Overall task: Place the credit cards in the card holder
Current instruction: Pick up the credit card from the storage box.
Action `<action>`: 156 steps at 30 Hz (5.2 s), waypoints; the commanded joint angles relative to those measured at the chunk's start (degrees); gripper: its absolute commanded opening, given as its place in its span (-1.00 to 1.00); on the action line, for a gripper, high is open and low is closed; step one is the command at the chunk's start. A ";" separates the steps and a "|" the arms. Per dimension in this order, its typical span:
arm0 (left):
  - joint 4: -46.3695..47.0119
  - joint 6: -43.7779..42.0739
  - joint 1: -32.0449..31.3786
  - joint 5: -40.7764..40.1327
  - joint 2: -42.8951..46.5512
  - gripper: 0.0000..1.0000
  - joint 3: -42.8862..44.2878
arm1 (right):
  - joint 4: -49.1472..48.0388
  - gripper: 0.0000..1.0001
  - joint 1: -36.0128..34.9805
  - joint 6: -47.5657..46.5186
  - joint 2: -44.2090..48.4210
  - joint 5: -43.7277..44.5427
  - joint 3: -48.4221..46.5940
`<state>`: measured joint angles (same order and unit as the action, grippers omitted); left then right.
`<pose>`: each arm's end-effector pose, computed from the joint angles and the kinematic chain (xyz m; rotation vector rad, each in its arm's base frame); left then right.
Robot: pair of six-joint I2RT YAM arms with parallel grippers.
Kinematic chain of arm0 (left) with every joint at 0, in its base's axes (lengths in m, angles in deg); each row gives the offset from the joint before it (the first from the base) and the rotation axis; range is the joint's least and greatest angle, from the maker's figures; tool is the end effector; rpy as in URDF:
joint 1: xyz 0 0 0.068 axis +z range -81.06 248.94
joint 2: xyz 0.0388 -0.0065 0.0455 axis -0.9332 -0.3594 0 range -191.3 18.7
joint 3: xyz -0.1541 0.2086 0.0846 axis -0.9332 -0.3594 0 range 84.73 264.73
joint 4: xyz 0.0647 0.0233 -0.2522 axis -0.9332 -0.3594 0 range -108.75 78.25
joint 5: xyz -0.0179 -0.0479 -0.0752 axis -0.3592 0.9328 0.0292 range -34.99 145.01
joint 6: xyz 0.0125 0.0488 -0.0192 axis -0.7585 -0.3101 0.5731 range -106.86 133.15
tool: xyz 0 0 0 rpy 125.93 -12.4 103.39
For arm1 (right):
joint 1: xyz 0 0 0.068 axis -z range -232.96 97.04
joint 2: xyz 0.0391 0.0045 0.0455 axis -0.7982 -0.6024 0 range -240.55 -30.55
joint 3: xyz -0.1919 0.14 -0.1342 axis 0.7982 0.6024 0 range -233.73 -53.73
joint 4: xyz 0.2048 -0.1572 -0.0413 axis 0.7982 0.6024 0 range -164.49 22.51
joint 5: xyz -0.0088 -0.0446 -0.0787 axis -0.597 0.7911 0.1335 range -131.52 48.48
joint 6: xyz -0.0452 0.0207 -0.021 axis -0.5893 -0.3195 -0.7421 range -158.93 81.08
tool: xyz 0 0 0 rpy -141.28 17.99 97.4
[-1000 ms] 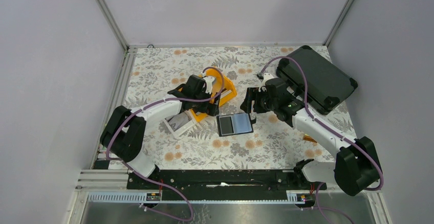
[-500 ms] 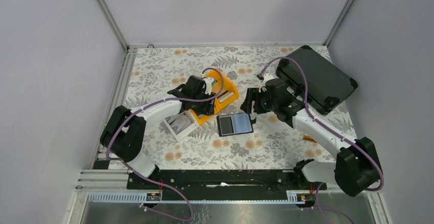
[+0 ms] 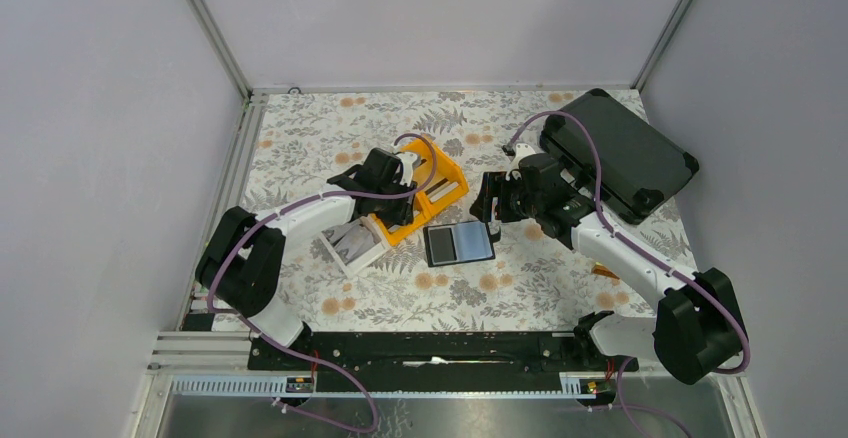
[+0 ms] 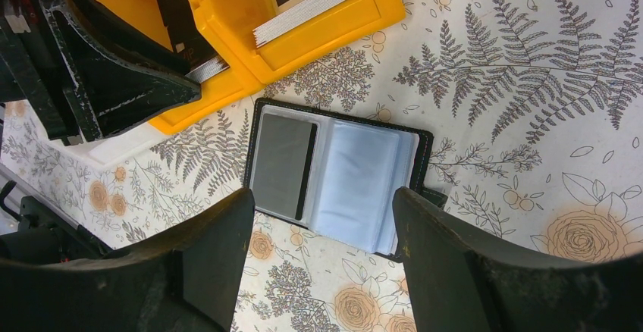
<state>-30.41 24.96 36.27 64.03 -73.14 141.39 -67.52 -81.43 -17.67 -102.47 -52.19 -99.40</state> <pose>0.2728 -0.1817 0.1971 0.5301 2.5150 -0.5050 0.2390 0.1371 0.2502 -0.2517 2.2094 0.6929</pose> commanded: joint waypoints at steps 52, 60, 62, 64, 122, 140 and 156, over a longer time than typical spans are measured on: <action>-0.42 0.39 0.59 3.68 -0.62 0.51 2.26 | -1.97 0.48 0.34 0.18 0.03 -1.28 -0.04; -1.22 0.11 0.54 3.84 -2.39 0.57 2.82 | -1.99 0.48 0.34 0.13 -0.13 -1.43 -0.04; -2.10 -0.31 0.50 3.60 -2.64 0.58 3.28 | -1.94 0.48 0.34 0.20 -0.07 -1.37 -0.03; -2.74 -0.54 0.43 4.35 -2.82 0.58 3.51 | -2.04 0.48 0.30 0.17 -0.17 -1.28 -0.03; -8.67 -0.44 -0.56 4.95 4.48 -0.66 4.38 | -1.97 0.48 0.34 0.52 0.92 -1.45 0.85; -9.43 0.04 -0.56 -3.96 10.88 -1.00 4.68 | -1.91 0.47 0.34 0.42 2.14 0.60 1.08; 5.72 26.65 -0.67 -9.60 32.48 -1.00 -4.01 | 2.96 0.57 0.37 1.79 2.51 12.72 5.30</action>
<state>-36.74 35.65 35.92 52.18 -46.12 143.42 -65.86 -81.38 -16.84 -100.68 -43.98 -95.34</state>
